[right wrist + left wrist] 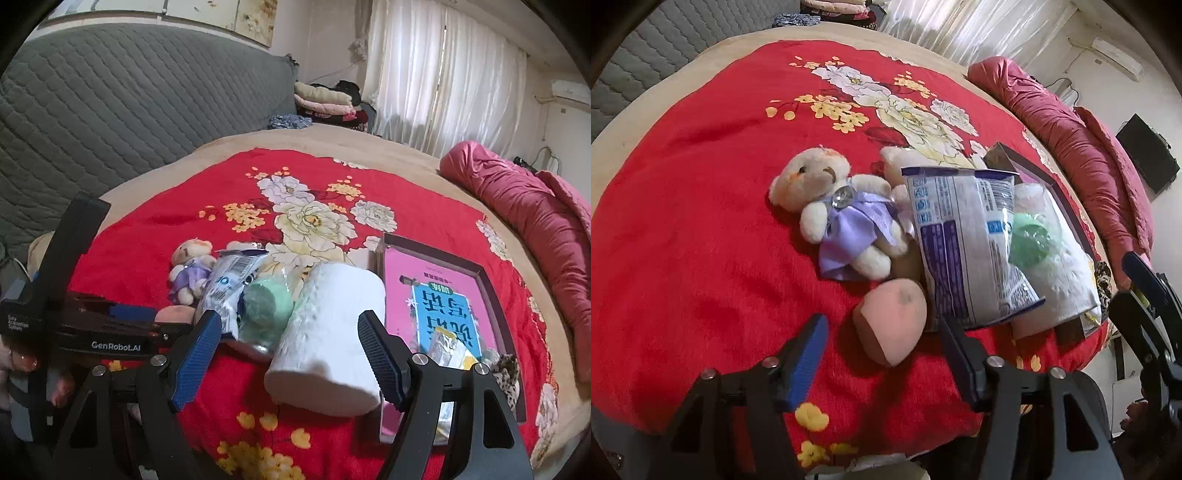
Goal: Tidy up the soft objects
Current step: 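Grasp the bagged green sponge with the right tool while the left tool grasps the pink makeup sponge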
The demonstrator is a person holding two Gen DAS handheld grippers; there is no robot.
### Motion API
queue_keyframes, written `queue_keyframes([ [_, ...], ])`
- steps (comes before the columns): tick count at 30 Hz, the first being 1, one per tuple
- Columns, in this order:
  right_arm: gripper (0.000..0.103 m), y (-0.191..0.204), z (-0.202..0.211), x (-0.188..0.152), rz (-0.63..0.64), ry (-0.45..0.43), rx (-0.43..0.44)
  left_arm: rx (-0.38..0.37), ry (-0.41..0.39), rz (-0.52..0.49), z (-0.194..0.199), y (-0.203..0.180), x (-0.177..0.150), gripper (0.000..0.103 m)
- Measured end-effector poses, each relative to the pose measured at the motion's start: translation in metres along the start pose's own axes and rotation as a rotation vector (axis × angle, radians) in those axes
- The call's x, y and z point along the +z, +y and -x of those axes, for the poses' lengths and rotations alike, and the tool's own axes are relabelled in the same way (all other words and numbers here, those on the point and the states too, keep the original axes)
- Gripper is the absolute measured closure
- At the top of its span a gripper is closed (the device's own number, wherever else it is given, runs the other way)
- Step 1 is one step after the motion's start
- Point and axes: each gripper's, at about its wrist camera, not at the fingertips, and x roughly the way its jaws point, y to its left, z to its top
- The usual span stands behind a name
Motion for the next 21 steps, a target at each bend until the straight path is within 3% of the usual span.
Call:
queue_keyframes([
  [4,0.025,-0.001,-0.017,0.008,0.03,0.018,-0.011,-0.02,-0.002,-0.007,-0.003,0.002,0.002,0.057],
  [9,0.025,0.006,-0.048,0.015,0.127,0.088,-0.017,-0.034,0.003,-0.019,-0.007,0.003,0.002,0.058],
  [14,0.026,0.019,-0.077,0.016,0.254,0.152,-0.082,-0.033,0.003,-0.038,-0.008,0.0,0.001,0.058],
  [17,0.025,0.024,-0.087,0.017,0.287,0.157,-0.088,-0.04,0.005,-0.028,-0.009,0.002,0.002,0.058],
  [18,0.027,0.026,-0.09,0.018,0.297,0.157,-0.089,-0.043,0.004,-0.026,-0.01,0.002,0.002,0.058],
  [21,0.047,0.031,-0.097,0.018,0.327,0.152,-0.073,-0.053,0.003,-0.016,-0.01,0.004,0.002,0.06],
])
